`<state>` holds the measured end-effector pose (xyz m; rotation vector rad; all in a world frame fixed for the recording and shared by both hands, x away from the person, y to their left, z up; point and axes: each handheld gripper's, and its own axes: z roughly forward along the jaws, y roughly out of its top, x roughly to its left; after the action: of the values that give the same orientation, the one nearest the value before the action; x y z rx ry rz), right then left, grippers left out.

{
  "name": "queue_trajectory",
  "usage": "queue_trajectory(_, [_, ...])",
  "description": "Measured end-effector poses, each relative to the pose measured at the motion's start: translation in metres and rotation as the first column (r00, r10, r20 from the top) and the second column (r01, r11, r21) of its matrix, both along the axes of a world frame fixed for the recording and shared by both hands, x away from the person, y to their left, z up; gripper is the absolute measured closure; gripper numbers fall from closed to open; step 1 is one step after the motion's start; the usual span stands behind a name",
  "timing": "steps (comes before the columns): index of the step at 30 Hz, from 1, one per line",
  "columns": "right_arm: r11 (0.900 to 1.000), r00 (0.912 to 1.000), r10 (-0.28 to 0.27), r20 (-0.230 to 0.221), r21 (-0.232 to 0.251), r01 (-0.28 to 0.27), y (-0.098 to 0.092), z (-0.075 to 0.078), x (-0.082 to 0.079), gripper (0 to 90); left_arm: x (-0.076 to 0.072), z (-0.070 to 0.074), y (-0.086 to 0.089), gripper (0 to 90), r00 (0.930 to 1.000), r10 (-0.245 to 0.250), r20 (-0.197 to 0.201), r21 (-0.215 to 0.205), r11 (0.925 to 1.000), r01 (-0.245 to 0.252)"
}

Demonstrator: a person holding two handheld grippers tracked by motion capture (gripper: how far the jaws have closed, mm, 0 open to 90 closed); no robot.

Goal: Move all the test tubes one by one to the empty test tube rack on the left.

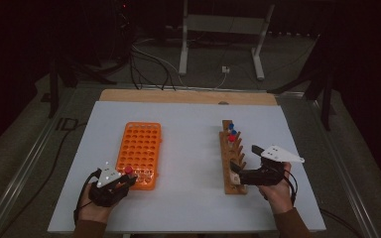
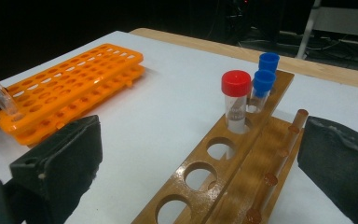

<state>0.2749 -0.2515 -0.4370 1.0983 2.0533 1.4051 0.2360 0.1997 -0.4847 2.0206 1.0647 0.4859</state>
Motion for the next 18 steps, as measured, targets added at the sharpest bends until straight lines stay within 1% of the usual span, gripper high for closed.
queue_trajectory(5, [1.0,1.0,0.004,-0.002,-0.003,-0.004,0.0012,-0.001,0.0001,0.1,0.0,0.0,-0.0004,75.9,1.0,-0.003,0.002,0.006,1.0,0.003])
queue_trajectory(10, [1.0,1.0,0.008,-0.001,-0.006,-0.008,0.0021,-0.0013,0.0004,0.1,0.0001,-0.0001,0.0007,74.6,1.0,-0.007,-0.004,-0.009,0.9999,0.007])
queue_trajectory(11, [1.0,1.0,0.009,-0.001,-0.005,-0.009,0.0021,-0.0011,0.0004,0.1,-0.0001,-0.0002,0.0009,73.2,0.9999,-0.009,-0.006,-0.016,0.9998,0.009])
queue_trajectory(13, [1.0,1.0,0.009,0.0,-0.004,-0.009,0.0021,-0.0009,0.0004,0.2,-0.0011,0.0006,0.0016,71.0,0.9999,-0.012,-0.008,-0.015,0.9998,0.012])
queue_trajectory(16, [1.0,1.0,0.009,-0.001,-0.002,-0.009,0.0021,-0.0008,0.0008,0.2,-0.0036,0.0036,0.0038,67.0,0.9998,-0.021,0.005,-0.031,0.9993,0.021])
queue_trajectory(18, [1.0,1.0,0.01,-0.001,-0.004,-0.01,0.0023,-0.0008,0.0014,0.2,-0.0054,0.0062,0.0056,63.5,0.9995,-0.028,0.016,-0.05,0.9983,0.029])
